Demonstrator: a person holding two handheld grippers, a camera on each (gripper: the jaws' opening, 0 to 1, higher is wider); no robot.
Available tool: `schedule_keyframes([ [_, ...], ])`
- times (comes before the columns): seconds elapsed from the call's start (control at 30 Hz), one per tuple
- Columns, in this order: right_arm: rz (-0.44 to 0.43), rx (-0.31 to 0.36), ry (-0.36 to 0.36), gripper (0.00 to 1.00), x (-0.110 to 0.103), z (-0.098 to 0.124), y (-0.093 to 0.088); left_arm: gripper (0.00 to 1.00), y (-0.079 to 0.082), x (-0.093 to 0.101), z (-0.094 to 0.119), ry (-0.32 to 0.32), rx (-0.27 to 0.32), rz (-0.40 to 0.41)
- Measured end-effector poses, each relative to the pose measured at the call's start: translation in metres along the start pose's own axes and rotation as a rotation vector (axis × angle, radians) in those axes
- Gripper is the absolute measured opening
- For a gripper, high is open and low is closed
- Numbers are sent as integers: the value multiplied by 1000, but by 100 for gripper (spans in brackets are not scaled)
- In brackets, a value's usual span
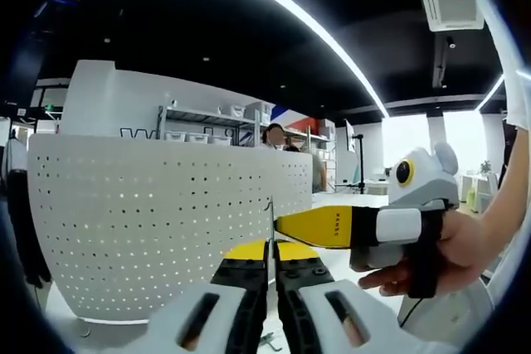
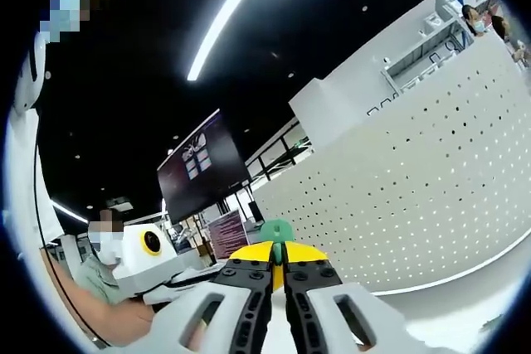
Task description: Insert the hook assembly into the mounting plate slot until the hook locks in place.
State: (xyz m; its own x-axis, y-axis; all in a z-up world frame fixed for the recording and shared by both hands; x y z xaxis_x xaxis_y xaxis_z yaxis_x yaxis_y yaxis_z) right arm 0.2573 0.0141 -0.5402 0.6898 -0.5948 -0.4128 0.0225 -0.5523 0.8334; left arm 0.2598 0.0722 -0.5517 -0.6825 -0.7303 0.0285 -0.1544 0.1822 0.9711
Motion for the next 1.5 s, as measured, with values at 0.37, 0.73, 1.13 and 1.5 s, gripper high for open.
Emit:
schedule_keyframes([
  [0.37,-3,-13,-1,0,1,0,-1,3,-1,-1,0,1,-3,-10],
  [0.73,-7,-21,3,0,0,0,0,30,-8,-6,7,2,-36,12],
  [1.13,-8,-43,9,0,-2,0,-2,79,-21,-9,14,24,-80,-23],
  [1.5,197,-93,-7,0,1,1,3,80,-21,-13,18,52,-76,-13],
])
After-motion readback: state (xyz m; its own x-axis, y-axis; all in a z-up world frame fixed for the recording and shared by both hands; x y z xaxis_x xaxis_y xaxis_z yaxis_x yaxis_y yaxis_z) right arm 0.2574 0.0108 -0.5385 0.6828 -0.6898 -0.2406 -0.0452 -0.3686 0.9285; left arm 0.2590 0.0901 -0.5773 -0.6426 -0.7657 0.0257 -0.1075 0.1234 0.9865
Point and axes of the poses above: the point that each gripper's makers call its tool centre point, and the gripper's own axes: z roughly backward along the fingers, x roughly to its right, y roughly out of its top, the point moved 4 cm from there along z, roughly backward along the fingers, and after that the axes turned 11 degrees about x, right-handed, at the moved point
